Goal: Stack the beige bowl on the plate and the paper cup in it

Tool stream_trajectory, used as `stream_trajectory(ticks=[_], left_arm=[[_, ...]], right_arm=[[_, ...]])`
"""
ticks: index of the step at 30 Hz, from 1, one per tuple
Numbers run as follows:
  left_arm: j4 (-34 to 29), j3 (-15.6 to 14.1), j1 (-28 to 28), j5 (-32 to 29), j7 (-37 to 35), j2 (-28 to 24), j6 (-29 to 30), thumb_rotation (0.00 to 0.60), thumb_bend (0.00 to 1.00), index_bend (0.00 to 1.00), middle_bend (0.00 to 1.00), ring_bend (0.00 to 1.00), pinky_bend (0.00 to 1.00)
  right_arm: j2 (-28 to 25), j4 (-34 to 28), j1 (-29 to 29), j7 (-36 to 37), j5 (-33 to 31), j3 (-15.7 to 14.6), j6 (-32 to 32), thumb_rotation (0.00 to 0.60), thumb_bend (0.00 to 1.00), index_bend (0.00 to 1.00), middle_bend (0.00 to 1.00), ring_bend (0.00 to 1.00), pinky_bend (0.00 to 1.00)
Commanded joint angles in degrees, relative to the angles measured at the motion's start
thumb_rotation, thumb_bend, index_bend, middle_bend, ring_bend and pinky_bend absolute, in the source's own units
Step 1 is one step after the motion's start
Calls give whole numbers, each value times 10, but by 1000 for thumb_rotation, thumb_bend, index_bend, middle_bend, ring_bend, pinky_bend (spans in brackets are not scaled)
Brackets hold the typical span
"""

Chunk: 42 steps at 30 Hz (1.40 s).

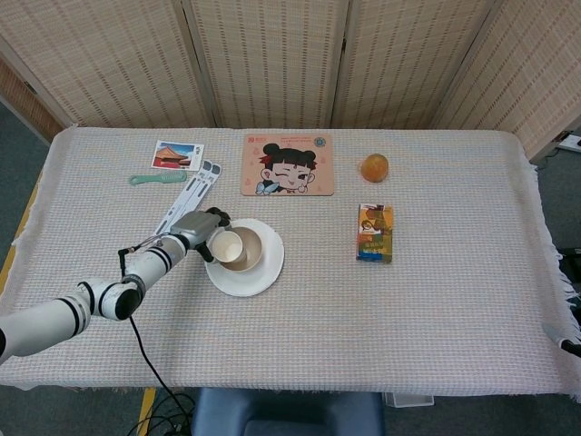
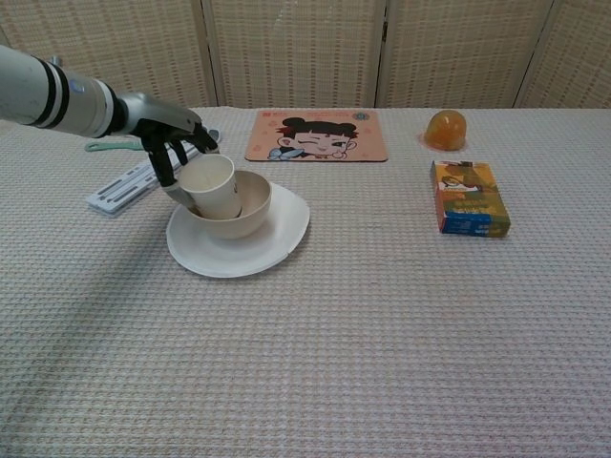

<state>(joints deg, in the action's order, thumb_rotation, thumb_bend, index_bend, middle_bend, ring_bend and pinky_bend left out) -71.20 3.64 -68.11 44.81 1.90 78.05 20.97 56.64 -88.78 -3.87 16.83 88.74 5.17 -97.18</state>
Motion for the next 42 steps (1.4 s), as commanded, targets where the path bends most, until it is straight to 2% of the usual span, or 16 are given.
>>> stream_trajectory(ticks=[1,10,16,21,25,30,34,38,42], left_arm=[[6,5,6,15,-6,8,8,600,258,334,166,0,202],[-1,17,14,37,-21,9,18,600,258,237,166,0,201],[-17,18,14,34,-19,-1,26,600,258,208,166,0,201],[-56,13,10,18,-7,-29,39,600,258,197,166,0,201],[-114,3,6,-6,12,-67,65,600,258,194,166,0,201],[-228,1,18,-22,43,-131,147,600,258,193,166,0,200],[-328,0,50,-4,70,-189,235,600,258,180,166,0,200],[-419,-16,117,56,90,-240,345,600,258,150,158,0,200],[-460,-51,206,152,91,-260,451,600,258,131,155,0,200]], right_arm=[[0,0,0,1,0,0,-1,600,120,0,0,0,0],[-1,2,-3,6,4,-1,-6,600,120,0,0,0,0],[-1,4,-4,9,7,-1,-9,600,123,0,0,0,0],[-2,5,-4,12,11,-3,-11,600,128,0,0,0,0],[-2,6,-6,15,16,-4,-15,600,128,0,0,0,0],[-3,6,-9,19,22,-7,-22,600,129,0,0,0,0],[-3,3,-8,14,24,-9,-18,600,129,0,0,0,0],[-4,-5,1,-1,21,-13,5,600,129,0,0,0,0],[-3,-16,16,-28,14,-15,42,600,129,0,0,0,0]])
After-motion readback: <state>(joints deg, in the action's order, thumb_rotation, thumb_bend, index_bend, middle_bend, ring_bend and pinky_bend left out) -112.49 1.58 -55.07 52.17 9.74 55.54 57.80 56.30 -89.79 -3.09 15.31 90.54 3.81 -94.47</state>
